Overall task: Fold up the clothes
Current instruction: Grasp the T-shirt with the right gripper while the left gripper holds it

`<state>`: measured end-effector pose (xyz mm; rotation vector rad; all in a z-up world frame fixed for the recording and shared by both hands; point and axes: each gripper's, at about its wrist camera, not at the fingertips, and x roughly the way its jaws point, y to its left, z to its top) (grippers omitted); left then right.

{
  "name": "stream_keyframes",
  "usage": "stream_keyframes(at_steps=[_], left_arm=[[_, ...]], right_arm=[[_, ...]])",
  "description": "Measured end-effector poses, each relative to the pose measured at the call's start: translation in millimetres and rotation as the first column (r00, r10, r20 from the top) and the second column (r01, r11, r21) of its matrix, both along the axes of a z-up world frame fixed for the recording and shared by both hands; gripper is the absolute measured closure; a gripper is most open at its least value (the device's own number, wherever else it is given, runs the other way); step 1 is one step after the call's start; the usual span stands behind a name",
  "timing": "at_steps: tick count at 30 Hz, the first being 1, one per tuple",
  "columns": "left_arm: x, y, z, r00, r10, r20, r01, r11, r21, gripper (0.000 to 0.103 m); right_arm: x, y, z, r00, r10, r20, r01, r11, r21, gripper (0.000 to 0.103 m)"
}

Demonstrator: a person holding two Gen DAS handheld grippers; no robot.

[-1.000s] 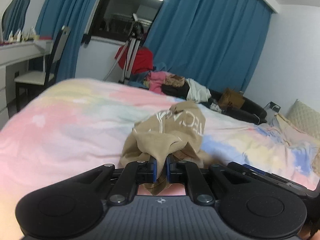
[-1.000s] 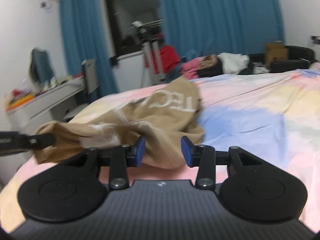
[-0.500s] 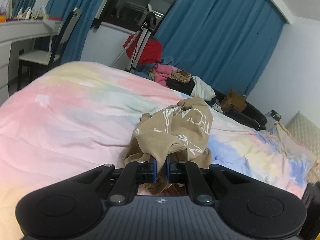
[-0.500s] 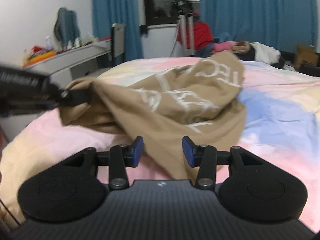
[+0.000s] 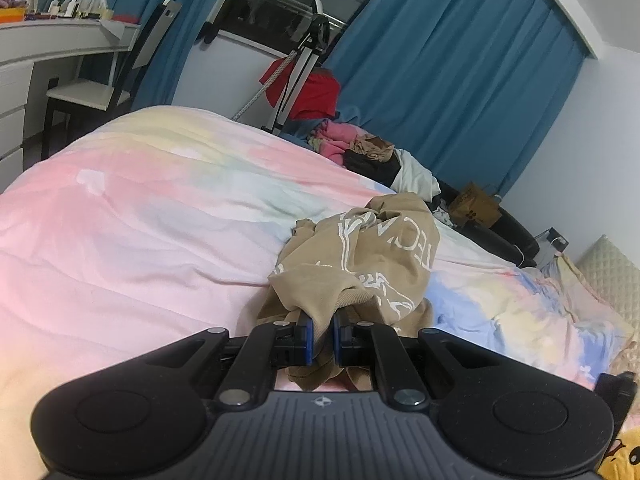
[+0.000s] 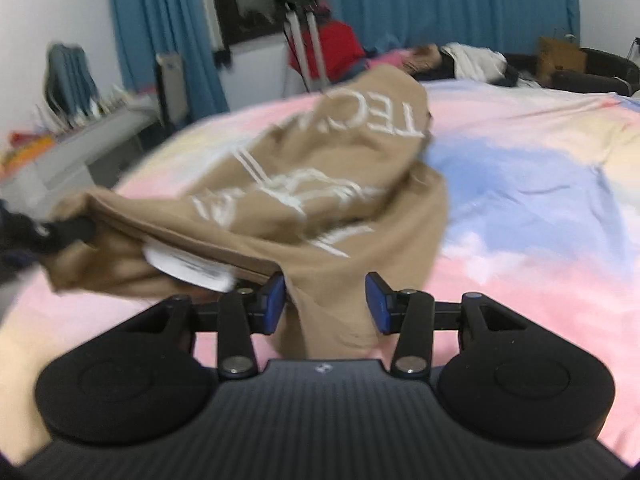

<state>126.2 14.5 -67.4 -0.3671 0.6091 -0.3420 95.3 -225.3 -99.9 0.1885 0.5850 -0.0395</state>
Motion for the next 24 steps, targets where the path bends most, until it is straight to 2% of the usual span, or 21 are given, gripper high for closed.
stream_keyframes(at_steps=[6,8,12,13,16,17,18,20,22,24], left_arm=[[-2.3,0.6,-0.4,0.999,0.040,0.024,-0.041,0.999,0.018,0.093],[-1.2,2.9,-2.1,0.999,0.049,0.013,-0.049,0.999,0.004,0.093],[0.4,1.1,-5.4,0.999,0.048,0.000,-0.048,0.999,0.010,0.093],[0.1,0.6,-6.7,0.999,0.041,-0.003,-0.041,0.999,0.015,0.093],[-0.7,-6.3,-9.6,1.000,0.007,-0.014,-0.006,0.999,0.050,0.091],[-1.1,-8.2,-10.6,1.000,-0.006,-0.018,0.007,0.998,0.066,0.090],[-2.5,-10.4,-11.9,1.000,-0.011,-0.020,0.013,0.996,0.083,0.088],[-6.0,-15.3,-13.5,0.999,-0.022,-0.023,0.025,0.992,0.125,0.077],[-12.0,-18.5,-13.4,0.999,-0.036,-0.019,0.039,0.986,0.163,0.058],[-19.8,-25.4,-12.0,0.997,-0.072,0.002,0.070,0.975,0.211,0.045]], right_arm=[[7.9,20.8,-15.6,0.986,0.042,-0.160,-0.074,0.977,-0.199,0.056],[5.4,16.6,-16.2,0.988,0.017,-0.153,-0.048,0.979,-0.198,0.056],[0.6,-7.7,-3.0,0.994,-0.109,-0.017,0.106,0.987,-0.123,0.057],[-1.1,-12.7,0.3,0.993,-0.117,0.011,0.117,0.989,-0.088,0.068],[-3.6,-20.9,7.5,0.991,-0.121,0.062,0.124,0.992,-0.040,0.087],[-3.9,-23.2,8.2,0.991,-0.119,0.062,0.121,0.992,-0.023,0.090],[-4.2,-25.6,8.9,0.991,-0.117,0.062,0.118,0.993,-0.007,0.090],[-4.8,-30.2,10.4,0.992,-0.114,0.063,0.112,0.993,0.027,0.091],[-7.3,-34.5,16.0,0.990,-0.112,0.081,0.108,0.993,0.057,0.092],[-9.9,-38.7,21.7,0.989,-0.111,0.099,0.102,0.991,0.088,0.092]])
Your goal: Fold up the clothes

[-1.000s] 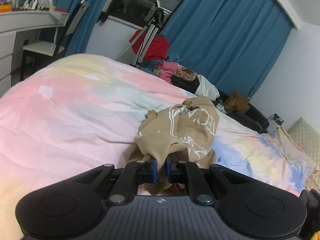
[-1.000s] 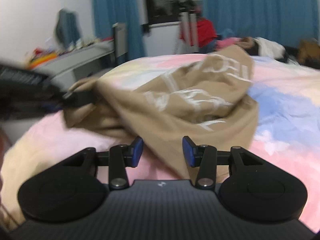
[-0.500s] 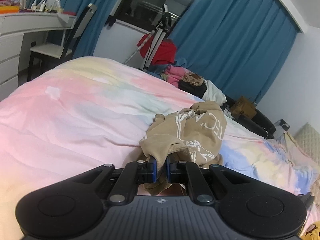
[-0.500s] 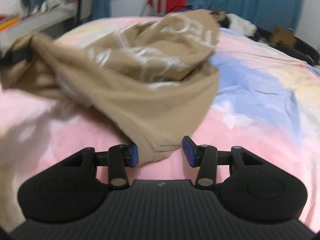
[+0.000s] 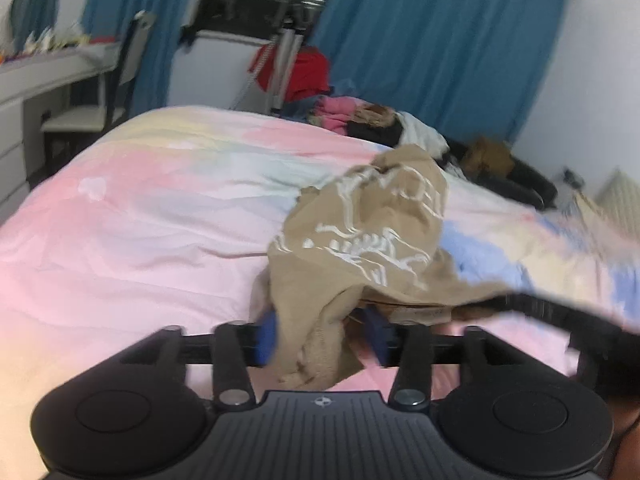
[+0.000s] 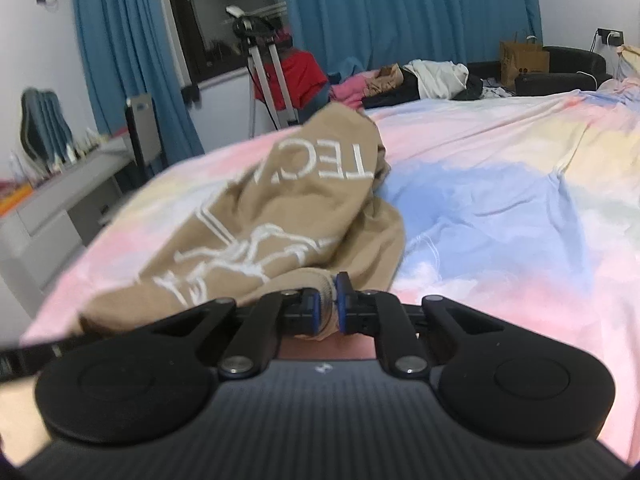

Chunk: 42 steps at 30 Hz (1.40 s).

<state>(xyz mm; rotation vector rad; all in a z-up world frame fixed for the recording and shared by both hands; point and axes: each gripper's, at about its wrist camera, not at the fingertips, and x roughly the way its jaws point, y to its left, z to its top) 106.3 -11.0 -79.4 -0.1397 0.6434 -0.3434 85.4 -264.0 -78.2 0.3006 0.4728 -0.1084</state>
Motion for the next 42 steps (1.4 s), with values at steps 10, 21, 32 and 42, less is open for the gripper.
stream_keyframes(at_steps=[10,21,32,42], left_arm=[[-15.9,-49.5,-17.6,0.985,0.057,0.160,-0.078,0.989,0.124,0.019],[-2.7,-35.9,-20.3,0.934,0.308,0.180,-0.323,0.945,0.055,0.019],[-17.2,-39.5,-28.0,0.967,0.248,0.056,-0.254,0.953,0.162,0.031],[15.2,49.8,0.0,0.847,0.531,0.018,-0.526,0.843,-0.109,0.062]], right_arm=[[-24.9,2.5,28.1,0.985,0.070,0.155,-0.089,0.989,0.122,0.092],[-43.5,-14.8,40.3,0.961,-0.050,0.270,0.007,0.988,0.157,0.093],[-22.1,-29.8,26.8,0.952,-0.276,0.130,0.290,0.950,-0.111,0.091],[-4.4,-42.7,-17.1,0.962,-0.212,-0.171,0.214,0.977,-0.006,0.091]])
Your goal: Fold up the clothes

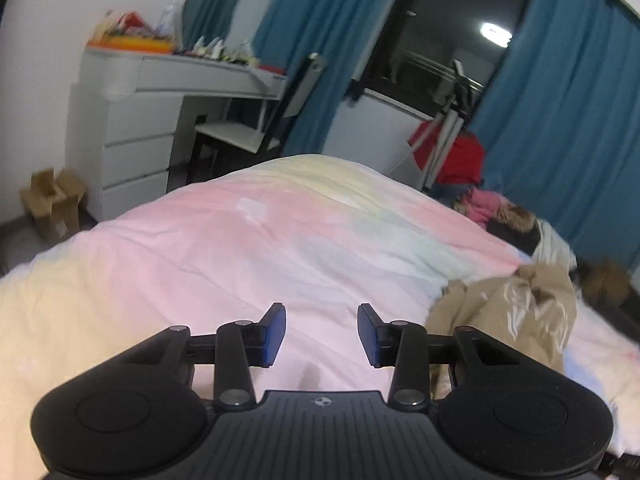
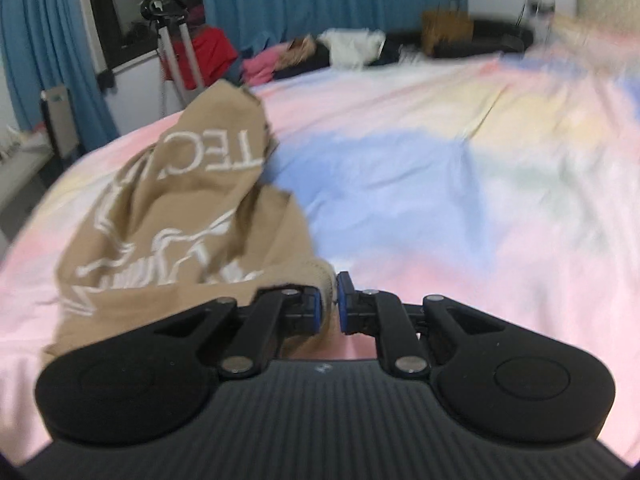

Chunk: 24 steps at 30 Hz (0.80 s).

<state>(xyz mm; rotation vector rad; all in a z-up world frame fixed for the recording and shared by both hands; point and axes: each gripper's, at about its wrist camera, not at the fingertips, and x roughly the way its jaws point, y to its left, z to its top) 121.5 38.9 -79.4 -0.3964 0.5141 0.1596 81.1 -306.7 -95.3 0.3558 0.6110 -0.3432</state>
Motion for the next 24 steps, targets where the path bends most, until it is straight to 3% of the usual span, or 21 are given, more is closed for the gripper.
stream_keyframes(at_steps=[4,7,9,10,13,15,20,22,24], left_arm=[[-1.7,-13.2,-0.8,0.987,-0.156,-0.023,0.156,0.988,-0.012,0.056],[-3.3,-39.0,-1.6,0.944,-0.327,-0.030,0.328,0.944,0.026,0.038],[-5.4,-65.9,-5.4,0.887,-0.461,-0.035,0.462,0.884,0.076,0.033],[-7.6,-80.3,-7.9,0.851,-0.524,-0.038,0.525,0.845,0.102,0.026],[-24.6,-126.1,-19.2,0.737,-0.672,-0.072,0.672,0.718,0.180,0.017],[-45.5,-152.2,-29.4,0.704,-0.705,-0.086,0.693,0.657,0.297,0.017],[-42.6,-168.9,-39.9,0.829,-0.558,-0.028,0.525,0.759,0.385,0.017],[-36.0,-156.5,-40.5,0.881,-0.473,0.000,0.446,0.830,0.335,0.018],[-35.9,-141.4,-33.9,0.908,-0.417,0.043,0.390,0.878,0.279,0.017]], right_arm=[[-0.4,-1.5,6.9,0.999,0.006,0.046,-0.008,0.999,0.045,0.092],[-1.1,1.7,20.1,0.991,0.043,0.128,-0.051,0.997,0.059,0.093],[-3.4,4.7,27.9,0.985,0.059,0.165,-0.068,0.996,0.051,0.093],[-7.0,3.2,31.9,0.979,0.064,0.194,-0.079,0.994,0.071,0.094],[-18.0,-1.1,43.9,0.957,0.076,0.281,-0.116,0.985,0.129,0.094],[-23.4,-3.2,52.3,0.940,0.085,0.331,-0.144,0.977,0.158,0.094],[-31.4,-2.2,59.2,0.919,0.110,0.379,-0.188,0.967,0.173,0.094],[-31.3,-3.8,58.7,0.919,0.105,0.380,-0.183,0.967,0.177,0.094],[-31.2,-5.5,58.1,0.919,0.099,0.381,-0.179,0.967,0.181,0.094]])
